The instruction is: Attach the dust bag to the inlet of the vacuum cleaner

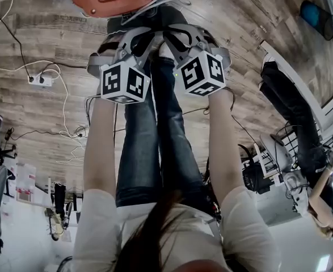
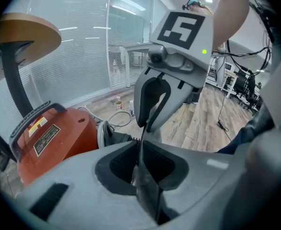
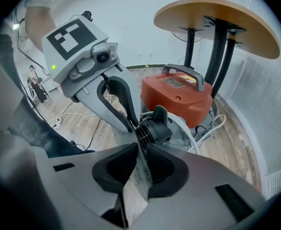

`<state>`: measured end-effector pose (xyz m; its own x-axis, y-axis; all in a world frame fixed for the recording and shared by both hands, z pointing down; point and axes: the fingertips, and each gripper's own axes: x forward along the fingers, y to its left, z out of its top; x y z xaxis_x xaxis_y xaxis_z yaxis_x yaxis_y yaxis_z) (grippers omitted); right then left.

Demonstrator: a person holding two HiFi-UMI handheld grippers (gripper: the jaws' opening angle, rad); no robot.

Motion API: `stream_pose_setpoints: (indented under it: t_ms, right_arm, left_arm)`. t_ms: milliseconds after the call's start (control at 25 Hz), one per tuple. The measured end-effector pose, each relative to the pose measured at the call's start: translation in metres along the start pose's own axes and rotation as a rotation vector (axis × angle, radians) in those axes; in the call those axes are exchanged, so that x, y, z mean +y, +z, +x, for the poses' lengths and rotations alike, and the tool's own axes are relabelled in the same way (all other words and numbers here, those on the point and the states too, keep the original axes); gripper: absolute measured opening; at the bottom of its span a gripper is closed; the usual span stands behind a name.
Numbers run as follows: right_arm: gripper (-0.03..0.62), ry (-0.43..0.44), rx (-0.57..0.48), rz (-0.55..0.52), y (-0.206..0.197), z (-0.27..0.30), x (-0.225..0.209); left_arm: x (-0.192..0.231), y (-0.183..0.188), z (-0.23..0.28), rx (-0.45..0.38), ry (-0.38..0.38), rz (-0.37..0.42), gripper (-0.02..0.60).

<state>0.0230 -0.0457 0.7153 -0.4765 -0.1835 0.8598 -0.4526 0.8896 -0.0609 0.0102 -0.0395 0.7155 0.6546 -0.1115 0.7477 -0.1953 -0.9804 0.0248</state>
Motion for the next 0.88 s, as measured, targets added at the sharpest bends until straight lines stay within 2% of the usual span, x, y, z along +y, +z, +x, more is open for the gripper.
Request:
stream_pose_setpoints:
  t_ms: [80, 160, 200, 280, 320, 440, 640, 680, 800, 880]
  right_arm:
    - [0.092, 0.040, 0.016, 0.020, -0.001, 0.001, 0.003]
    - [0.194, 0.073, 0.061, 0.009, -0.007, 0.003, 0.007]
    - [0.207, 0.073, 0.083, -0.006, -0.010, 0.004, 0.008]
    - [0.153, 0.032, 0.096, -0.027, -0.012, 0.008, 0.004]
    - [0.099, 0.007, 0.092, -0.025, -0.011, 0.009, 0.000]
    - [0.091, -0.028, 0.098, -0.026, -0.010, 0.012, -0.005]
    - [0.089, -0.038, 0.109, -0.013, -0.010, 0.014, -0.006]
    - [0.089, -0.038, 0.110, -0.011, -0.011, 0.014, -0.006]
    - [0.086, -0.040, 0.111, -0.011, -0.011, 0.014, -0.006]
    - [0.086, -0.042, 0.111, -0.010, -0.010, 0.013, -0.006]
  left_arm:
    - [0.000, 0.000, 0.001, 0.004, -0.009, 0.011, 0.048]
    - [0.002, 0.000, 0.002, 0.004, -0.014, 0.006, 0.049]
    - [0.003, 0.001, 0.002, 0.004, -0.016, 0.005, 0.049]
    - [0.004, 0.001, 0.001, 0.004, -0.017, 0.004, 0.050]
    - [0.004, 0.001, 0.000, 0.002, -0.017, -0.001, 0.049]
    - [0.003, 0.001, 0.000, -0.005, -0.016, -0.026, 0.049]
    - [0.005, -0.001, 0.001, -0.005, -0.026, -0.067, 0.060]
    - [0.006, -0.002, 0.000, -0.001, -0.029, -0.077, 0.075]
    - [0.003, -0.010, -0.006, 0.040, -0.060, -0.106, 0.183]
    - [-0.001, -0.020, -0.010, 0.076, -0.084, -0.126, 0.192]
